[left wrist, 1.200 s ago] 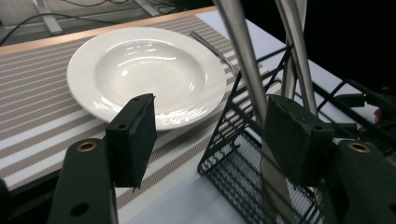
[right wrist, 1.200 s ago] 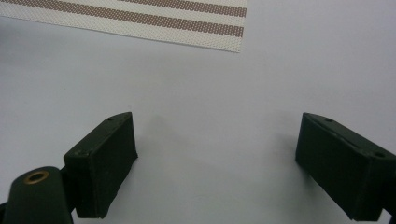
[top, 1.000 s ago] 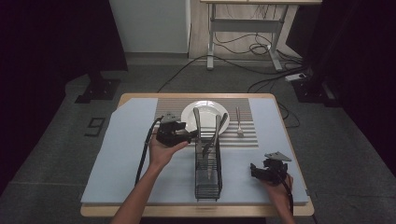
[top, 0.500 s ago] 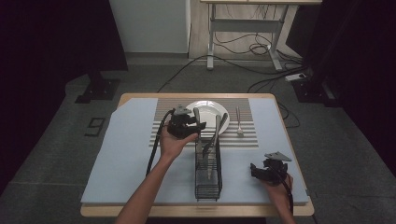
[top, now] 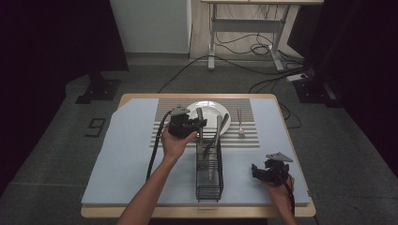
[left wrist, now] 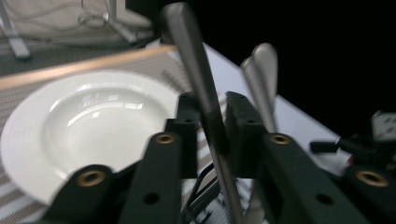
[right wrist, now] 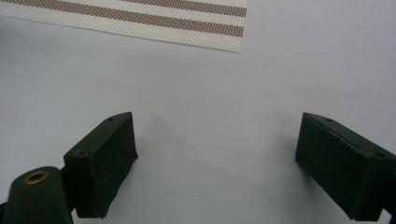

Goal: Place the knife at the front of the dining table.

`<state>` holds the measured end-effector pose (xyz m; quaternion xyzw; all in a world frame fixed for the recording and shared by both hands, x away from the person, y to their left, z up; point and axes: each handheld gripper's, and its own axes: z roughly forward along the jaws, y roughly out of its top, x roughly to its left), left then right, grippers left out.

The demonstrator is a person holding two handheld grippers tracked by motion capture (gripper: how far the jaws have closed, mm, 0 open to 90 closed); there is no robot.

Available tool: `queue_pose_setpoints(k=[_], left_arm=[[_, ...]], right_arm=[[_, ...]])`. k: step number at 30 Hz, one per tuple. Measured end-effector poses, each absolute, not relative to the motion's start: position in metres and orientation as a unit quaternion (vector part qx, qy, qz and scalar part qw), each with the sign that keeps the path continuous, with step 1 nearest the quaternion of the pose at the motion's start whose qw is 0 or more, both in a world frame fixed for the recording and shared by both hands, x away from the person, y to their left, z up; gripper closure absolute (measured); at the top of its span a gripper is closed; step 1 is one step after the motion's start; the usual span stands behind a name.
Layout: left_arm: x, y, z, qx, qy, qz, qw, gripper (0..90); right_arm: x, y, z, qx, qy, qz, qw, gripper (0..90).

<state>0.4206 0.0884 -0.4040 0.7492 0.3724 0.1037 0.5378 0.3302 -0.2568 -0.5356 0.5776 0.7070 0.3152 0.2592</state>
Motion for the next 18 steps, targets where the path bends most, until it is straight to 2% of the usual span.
queue_pose_setpoints(k=[3,7,18], left_arm=[[0.42,0.09,-0.397,0.739,0.36,0.071,0.564,81.7],[0.417,0.091,-0.393,0.736,0.352,0.059,0.576,82.8],[0.407,0.096,-0.373,0.727,0.325,0.081,0.599,83.6]], right_arm=[[0.33,-0.257,-0.536,0.578,0.707,0.315,0.259,12.0],[0.33,-0.257,-0.536,0.578,0.707,0.315,0.259,11.9],[0.33,-0.257,-0.536,0.578,0.707,0.314,0.259,11.9]])
